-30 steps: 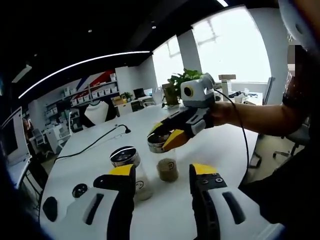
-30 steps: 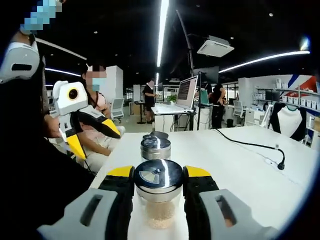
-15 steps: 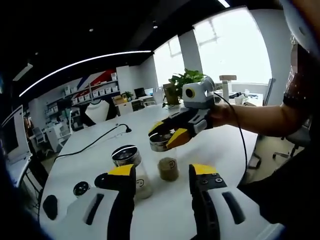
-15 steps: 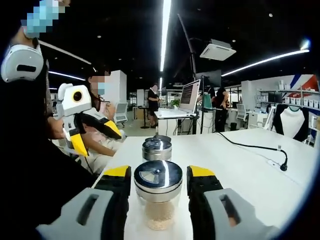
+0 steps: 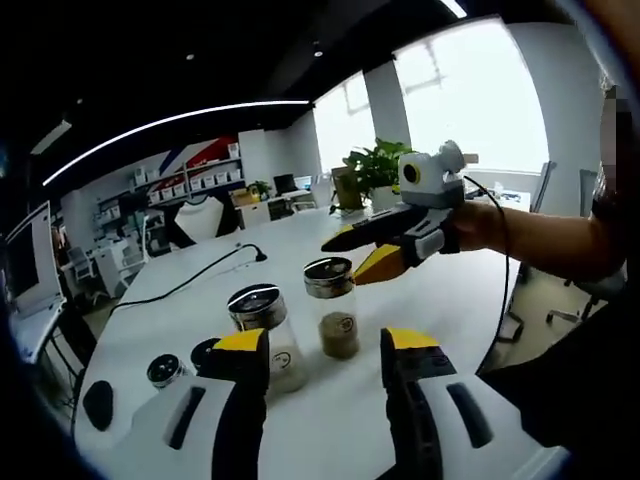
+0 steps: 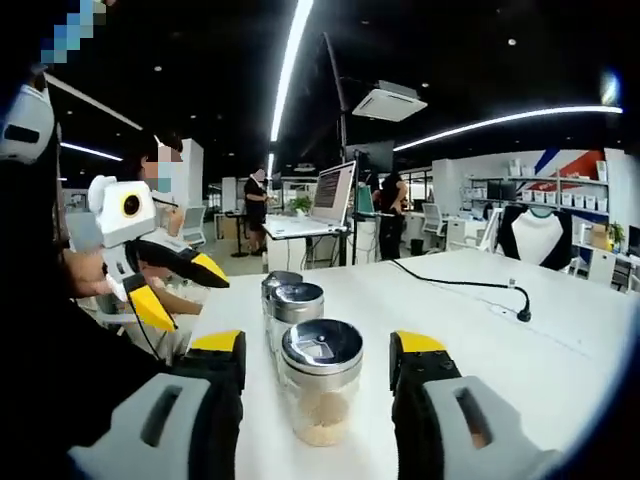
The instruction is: Rotate the seasoning bottle until the label or dispensing opening points toward the visible target arrow and the bottle remains upright within the marked orientation range
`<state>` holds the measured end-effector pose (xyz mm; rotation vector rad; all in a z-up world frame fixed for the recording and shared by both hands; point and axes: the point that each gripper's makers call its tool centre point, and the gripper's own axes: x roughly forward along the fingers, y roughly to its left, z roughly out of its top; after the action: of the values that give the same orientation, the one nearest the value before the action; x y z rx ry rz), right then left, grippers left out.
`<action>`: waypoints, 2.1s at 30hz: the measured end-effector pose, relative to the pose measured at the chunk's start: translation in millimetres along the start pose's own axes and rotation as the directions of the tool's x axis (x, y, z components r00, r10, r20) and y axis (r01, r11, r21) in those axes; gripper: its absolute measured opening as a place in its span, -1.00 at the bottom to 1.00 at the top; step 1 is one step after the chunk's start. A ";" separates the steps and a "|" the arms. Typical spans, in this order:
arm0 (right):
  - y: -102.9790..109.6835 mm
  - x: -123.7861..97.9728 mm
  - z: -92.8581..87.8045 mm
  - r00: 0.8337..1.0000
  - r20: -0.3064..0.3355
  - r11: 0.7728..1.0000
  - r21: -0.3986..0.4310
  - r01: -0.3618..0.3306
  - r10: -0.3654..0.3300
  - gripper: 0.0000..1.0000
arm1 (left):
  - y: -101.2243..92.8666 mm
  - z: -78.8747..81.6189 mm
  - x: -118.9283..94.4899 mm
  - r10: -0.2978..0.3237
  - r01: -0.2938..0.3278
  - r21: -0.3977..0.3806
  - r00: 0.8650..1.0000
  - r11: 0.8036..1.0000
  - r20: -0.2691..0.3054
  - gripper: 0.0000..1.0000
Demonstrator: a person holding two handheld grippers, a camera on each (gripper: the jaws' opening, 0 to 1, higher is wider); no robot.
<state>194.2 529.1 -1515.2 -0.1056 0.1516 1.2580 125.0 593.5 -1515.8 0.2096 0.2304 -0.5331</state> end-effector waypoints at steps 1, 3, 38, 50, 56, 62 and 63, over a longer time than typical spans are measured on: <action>3.2 -1.6 -1.2 1.000 -0.004 1.000 0.004 0.009 -0.009 0.14 | 1.5 -1.3 -1.3 0.005 -0.005 -0.003 1.000 1.000 0.000 -0.04; 10.1 -5.2 -1.7 0.999 -0.004 0.999 0.012 0.039 -0.039 0.12 | 4.2 -3.3 -4.0 0.014 -0.014 -0.008 1.000 1.000 0.001 -0.02; 28.8 -30.1 -14.8 0.781 -0.063 0.777 0.084 0.624 -0.621 0.99 | 95.4 -45.2 -43.3 0.371 -0.361 -0.169 0.928 0.917 0.028 0.73; 19.1 -40.9 -15.1 0.768 -0.057 0.761 0.101 0.640 -0.638 0.99 | 96.5 -41.6 -36.9 0.365 -0.356 -0.150 0.930 0.922 0.037 0.74; 18.8 -38.4 -17.0 0.773 -0.068 0.766 0.103 0.635 -0.631 0.99 | 95.9 -41.7 -35.8 0.362 -0.354 -0.151 0.932 0.923 0.031 0.73; 20.2 -37.2 -16.9 0.776 -0.066 0.769 0.104 0.631 -0.627 0.99 | 95.9 -42.7 -37.3 0.364 -0.357 -0.149 0.931 0.922 0.026 0.72; 20.3 -37.3 -17.2 0.776 -0.066 0.769 0.105 0.630 -0.627 0.99 | 95.6 -43.0 -37.4 0.364 -0.356 -0.150 0.931 0.922 0.025 0.72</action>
<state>162.7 497.5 -1525.7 -0.0598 0.1961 0.5656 136.8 702.7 -1533.6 0.0939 0.1723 -0.1538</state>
